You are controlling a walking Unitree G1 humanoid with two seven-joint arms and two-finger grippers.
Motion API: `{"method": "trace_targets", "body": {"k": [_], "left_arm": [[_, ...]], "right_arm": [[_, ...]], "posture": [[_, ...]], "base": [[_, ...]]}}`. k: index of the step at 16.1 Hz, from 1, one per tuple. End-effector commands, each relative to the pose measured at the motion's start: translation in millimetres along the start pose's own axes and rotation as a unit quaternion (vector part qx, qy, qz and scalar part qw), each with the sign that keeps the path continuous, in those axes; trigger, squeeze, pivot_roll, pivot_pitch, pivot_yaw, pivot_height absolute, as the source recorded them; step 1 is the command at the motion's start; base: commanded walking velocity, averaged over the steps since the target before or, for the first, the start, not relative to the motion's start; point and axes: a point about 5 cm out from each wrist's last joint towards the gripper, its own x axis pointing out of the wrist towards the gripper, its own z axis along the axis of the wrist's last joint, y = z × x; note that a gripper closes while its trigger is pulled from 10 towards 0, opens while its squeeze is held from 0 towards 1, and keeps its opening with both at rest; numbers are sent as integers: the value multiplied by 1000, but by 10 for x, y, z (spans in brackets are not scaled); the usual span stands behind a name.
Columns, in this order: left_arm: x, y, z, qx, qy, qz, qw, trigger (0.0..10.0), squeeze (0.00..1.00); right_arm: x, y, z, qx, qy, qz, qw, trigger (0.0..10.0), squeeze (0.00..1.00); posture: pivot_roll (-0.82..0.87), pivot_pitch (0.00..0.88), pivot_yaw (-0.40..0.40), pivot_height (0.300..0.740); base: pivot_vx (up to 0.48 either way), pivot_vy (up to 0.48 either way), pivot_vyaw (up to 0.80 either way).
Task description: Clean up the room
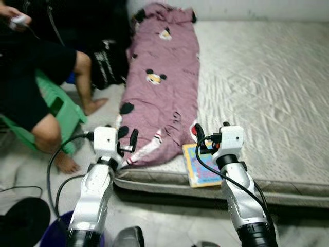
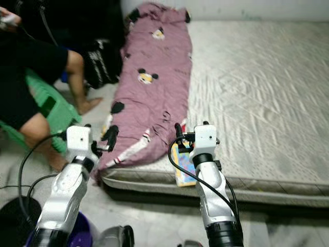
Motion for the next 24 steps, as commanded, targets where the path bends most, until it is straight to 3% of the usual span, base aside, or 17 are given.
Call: {"method": "trace_targets", "body": {"k": [1,6,12,13,14,16,19,22,24], "left_arm": [[32,45,-5,2,-4,9,1000,10000,0],[166,103,37,5,-22,13,1000,10000,0],[166,143,5,8,-26,20,999,10000,0],[138,100,-62,19,-9,-6,1000,10000,0],[138,60,-87,26,0,-25,999,10000,0],[126,58,-107,23,1,-21,1000,10000,0],[-30,80,-188,7,-1,23,1000,10000,0],[-197,200,-228,1,-2,72,997,10000,0],[-295,300,-207,9,-6,104,995,10000,0]], "right_arm": [[27,-14,0,4,-3,-4,1000,10000,0],[214,-21,104,8,-30,-10,999,10000,0],[220,-27,80,7,-34,-11,999,10000,0],[149,-93,19,16,-32,-45,998,10000,0],[100,-121,-27,21,-29,-64,997,10000,0],[87,-82,-52,18,-23,-52,998,10000,0],[144,-8,-50,-2,-9,14,1000,10000,0],[226,108,-35,-4,-4,51,999,10000,0],[294,282,-7,3,-2,93,996,10000,0]], "posture": [[-11,0,78,740],[-6,0,85,740],[-4,0,84,740],[-32,0,173,740],[-35,0,173,740],[-30,0,140,740],[34,0,38,740],[98,0,-28,740],[143,9,-66,740]], "base": [[0,0,0],[0,0,0],[0,0,0],[0,0,0],[0,0,0],[0,0,0],[0,0,0],[0,0,0],[0,0,0]]}}
